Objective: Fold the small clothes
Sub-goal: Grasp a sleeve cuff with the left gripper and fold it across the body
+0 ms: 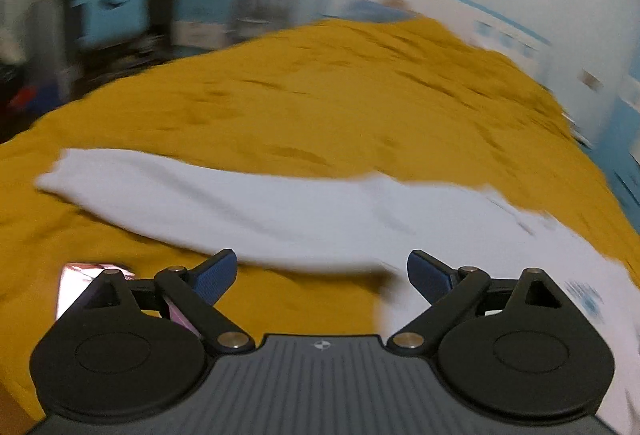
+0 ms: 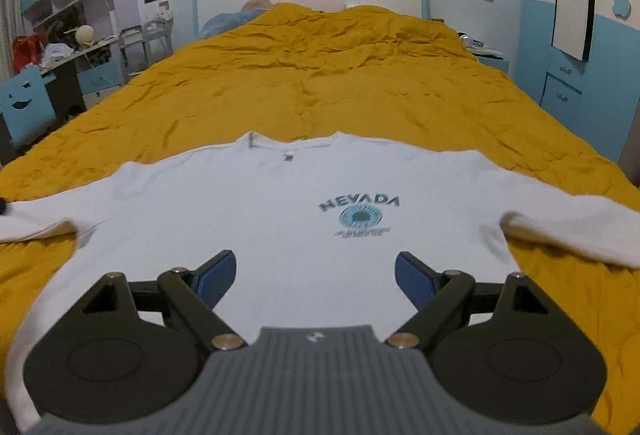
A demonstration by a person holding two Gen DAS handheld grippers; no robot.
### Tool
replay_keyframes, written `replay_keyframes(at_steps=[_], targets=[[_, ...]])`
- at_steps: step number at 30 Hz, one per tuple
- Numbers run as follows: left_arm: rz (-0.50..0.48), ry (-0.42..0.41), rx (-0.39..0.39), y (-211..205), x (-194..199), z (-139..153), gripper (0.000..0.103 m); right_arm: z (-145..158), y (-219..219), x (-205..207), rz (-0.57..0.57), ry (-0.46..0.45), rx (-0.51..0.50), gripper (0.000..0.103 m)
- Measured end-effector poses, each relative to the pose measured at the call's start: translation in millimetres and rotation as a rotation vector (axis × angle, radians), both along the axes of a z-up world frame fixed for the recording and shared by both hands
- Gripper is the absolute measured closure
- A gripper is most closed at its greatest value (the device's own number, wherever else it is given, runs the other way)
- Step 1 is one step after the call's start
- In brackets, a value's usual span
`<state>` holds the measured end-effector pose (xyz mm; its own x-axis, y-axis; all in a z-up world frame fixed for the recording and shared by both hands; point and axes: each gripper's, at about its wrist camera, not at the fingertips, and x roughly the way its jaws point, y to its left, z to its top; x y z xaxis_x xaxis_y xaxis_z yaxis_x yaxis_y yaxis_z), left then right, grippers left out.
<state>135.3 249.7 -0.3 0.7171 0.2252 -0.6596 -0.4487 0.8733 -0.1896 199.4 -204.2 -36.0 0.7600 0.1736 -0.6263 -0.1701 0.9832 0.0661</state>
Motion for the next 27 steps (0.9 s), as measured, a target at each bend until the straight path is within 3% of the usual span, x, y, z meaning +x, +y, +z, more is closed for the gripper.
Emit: replay_keyframes(at_steps=[5,7,11,14,16,18,19,21,22,27], targets=[[0.264,0.028,-0.077,116,-10,-11,0.005,-7,1,39,-0.017,0.03,-0.014,0.021],[0.405,0.051,-0.143,160,-19,-21,0.015,-10,5,49,-0.01,0.035,-0.027,0.022],[0.55,0.04,-0.275,217,-39,-42,0.017,-15,20,69,0.041,0.052,-0.027,0.03],[0.552,0.006,-0.319,237,-42,-54,0.02,-18,35,81,0.059,0.052,-0.032,0.037],[0.566,-0.013,-0.334,242,-43,-59,0.031,-20,46,87,0.084,0.058,-0.036,0.045],[0.567,-0.041,-0.343,250,-42,-61,0.054,-22,55,91,0.102,0.062,-0.036,0.048],[0.56,-0.052,-0.348,254,-41,-61,0.061,-21,58,89,0.107,0.061,-0.037,0.048],[0.54,-0.072,-0.356,258,-37,-62,0.087,-21,64,90,0.116,0.059,-0.045,0.051],[0.527,-0.081,-0.35,258,-34,-60,0.092,-22,66,91,0.117,0.061,-0.05,0.053],[0.449,-0.122,-0.217,231,-16,-27,0.097,-25,66,97,0.096,0.092,-0.058,0.055]])
